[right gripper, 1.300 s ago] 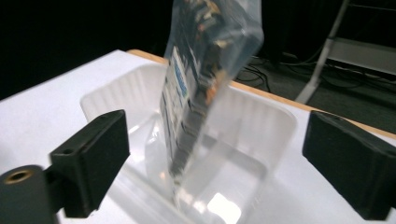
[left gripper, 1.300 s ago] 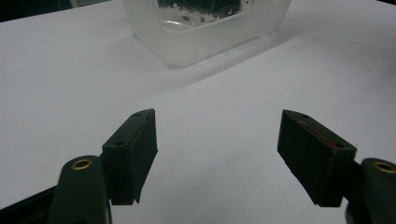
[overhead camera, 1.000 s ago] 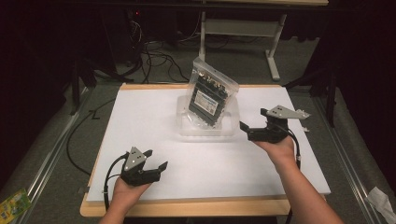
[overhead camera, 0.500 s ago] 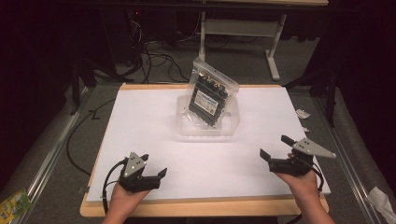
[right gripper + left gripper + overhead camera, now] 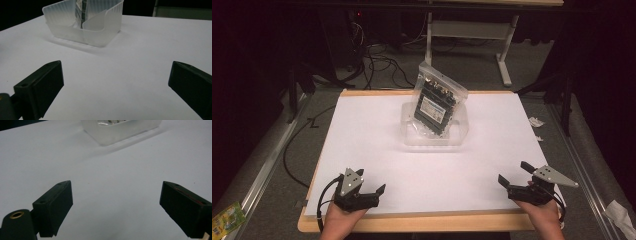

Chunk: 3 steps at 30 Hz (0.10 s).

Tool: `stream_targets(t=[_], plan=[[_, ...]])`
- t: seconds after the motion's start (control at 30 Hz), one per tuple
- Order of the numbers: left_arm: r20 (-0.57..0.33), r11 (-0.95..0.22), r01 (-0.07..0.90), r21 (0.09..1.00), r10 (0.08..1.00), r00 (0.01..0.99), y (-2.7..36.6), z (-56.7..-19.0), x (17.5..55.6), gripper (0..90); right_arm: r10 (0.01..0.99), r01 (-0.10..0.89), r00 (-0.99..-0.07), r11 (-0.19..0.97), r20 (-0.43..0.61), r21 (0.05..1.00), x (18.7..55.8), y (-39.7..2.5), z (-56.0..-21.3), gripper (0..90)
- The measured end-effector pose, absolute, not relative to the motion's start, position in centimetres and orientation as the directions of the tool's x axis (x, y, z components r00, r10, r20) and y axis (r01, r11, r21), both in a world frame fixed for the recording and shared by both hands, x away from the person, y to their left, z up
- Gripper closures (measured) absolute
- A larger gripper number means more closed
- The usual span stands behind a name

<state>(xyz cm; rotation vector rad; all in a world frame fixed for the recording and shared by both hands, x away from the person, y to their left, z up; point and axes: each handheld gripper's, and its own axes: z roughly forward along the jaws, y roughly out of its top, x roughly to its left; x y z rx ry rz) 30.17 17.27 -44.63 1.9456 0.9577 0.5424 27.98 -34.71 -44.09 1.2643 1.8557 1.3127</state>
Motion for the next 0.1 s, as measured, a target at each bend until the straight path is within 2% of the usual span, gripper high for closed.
stream_targets(t=[0.1], plan=[[0.005,-0.313,0.403,0.860,0.795,0.607,17.44,-44.45,30.06,12.2,0.909,0.390,-0.405,0.073,0.100,0.918,28.04,-34.87,-44.11,0.0]])
